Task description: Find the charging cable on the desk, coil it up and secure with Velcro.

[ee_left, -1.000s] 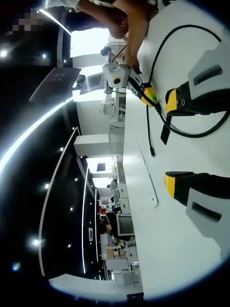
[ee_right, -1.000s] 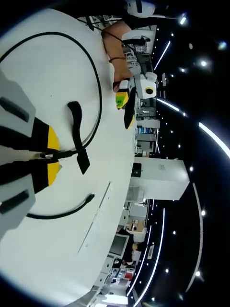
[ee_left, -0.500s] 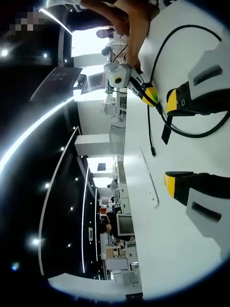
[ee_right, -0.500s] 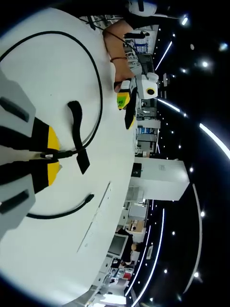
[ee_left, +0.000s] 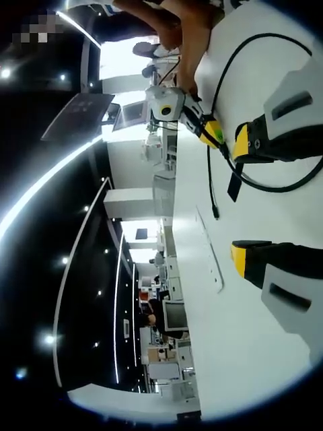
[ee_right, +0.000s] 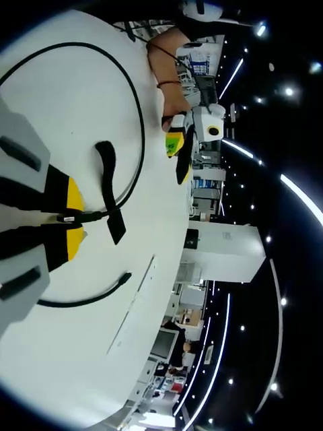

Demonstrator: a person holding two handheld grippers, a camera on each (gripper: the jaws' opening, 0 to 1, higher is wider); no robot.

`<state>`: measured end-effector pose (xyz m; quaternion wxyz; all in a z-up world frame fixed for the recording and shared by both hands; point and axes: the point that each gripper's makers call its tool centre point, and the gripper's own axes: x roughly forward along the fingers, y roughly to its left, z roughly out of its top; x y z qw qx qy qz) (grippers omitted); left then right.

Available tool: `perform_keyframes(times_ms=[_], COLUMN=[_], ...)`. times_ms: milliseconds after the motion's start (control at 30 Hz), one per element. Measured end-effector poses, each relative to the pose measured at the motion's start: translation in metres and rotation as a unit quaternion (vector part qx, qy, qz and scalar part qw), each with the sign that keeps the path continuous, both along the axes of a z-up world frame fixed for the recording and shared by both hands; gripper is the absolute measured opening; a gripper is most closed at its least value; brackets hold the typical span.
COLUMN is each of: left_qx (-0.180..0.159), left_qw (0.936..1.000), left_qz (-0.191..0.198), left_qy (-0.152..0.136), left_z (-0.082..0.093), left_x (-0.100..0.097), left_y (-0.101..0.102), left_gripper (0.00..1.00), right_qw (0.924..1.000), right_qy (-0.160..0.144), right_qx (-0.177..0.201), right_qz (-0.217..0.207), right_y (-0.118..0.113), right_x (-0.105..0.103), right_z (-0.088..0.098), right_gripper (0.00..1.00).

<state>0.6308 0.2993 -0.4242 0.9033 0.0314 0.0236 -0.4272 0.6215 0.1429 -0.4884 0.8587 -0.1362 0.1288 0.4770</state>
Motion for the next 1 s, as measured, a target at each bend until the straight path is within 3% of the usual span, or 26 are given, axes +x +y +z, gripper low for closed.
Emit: perform_keyframes(times_ms=[433, 1000], left_qx=[0.009, 0.04], left_qw=[0.9999, 0.998], left_qz=[-0.01, -0.049], left_qy=[0.004, 0.001], left_z=[0.002, 0.018], left_x=[0.003, 0.017], left_y=[-0.004, -0.018], left_gripper=[0.46, 0.46], right_qw=[1.0, 1.0], right_qy=[0.0, 0.0], right_qx=[0.0, -0.003], right_qz=[-0.001, -0.002], right_y=[0.0, -0.001], right_x=[0.001, 0.003], right_z=[0.0, -0.001], right_gripper=[0.08, 0.08])
